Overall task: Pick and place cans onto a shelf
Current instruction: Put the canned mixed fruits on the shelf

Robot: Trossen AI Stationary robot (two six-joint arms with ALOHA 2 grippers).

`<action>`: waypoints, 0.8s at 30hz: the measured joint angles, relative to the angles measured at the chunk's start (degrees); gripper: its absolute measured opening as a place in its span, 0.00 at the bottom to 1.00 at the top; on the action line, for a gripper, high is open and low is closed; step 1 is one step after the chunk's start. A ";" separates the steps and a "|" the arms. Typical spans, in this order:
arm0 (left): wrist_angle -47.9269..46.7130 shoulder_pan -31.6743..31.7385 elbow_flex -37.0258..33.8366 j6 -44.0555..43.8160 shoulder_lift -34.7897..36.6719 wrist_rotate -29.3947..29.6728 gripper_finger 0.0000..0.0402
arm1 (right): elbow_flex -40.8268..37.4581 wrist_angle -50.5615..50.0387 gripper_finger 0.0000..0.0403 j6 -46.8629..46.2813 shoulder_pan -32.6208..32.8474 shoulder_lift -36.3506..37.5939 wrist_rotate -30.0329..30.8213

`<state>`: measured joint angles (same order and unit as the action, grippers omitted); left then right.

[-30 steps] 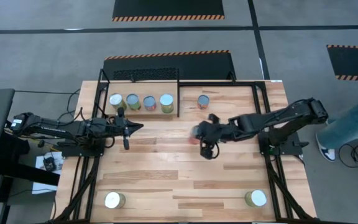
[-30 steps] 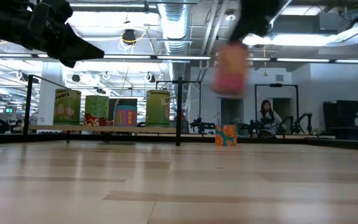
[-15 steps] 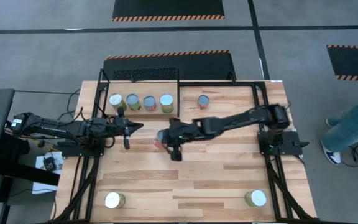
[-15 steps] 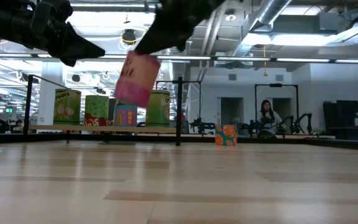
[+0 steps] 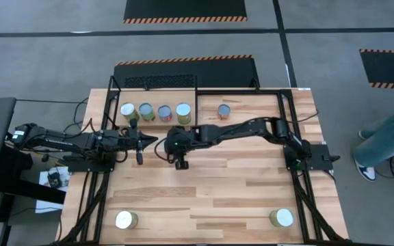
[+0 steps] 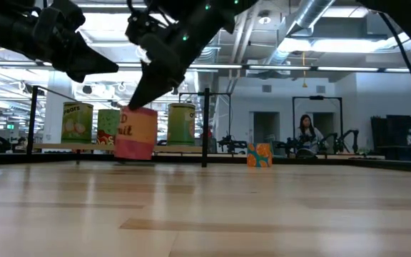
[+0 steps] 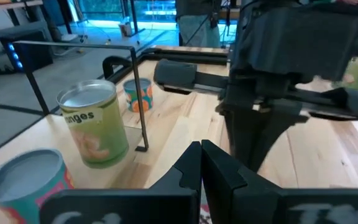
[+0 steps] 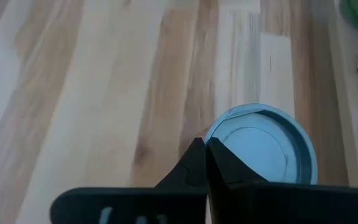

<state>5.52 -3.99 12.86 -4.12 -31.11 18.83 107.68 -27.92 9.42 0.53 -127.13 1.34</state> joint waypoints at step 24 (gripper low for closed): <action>-0.42 -0.07 0.00 -1.31 0.00 -0.54 0.00 | 0.02 1.06 0.11 -0.40 0.17 -3.43 0.09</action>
<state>5.10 -4.06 12.86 -5.42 -31.11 18.28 107.70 -26.86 9.02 0.70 -130.56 1.43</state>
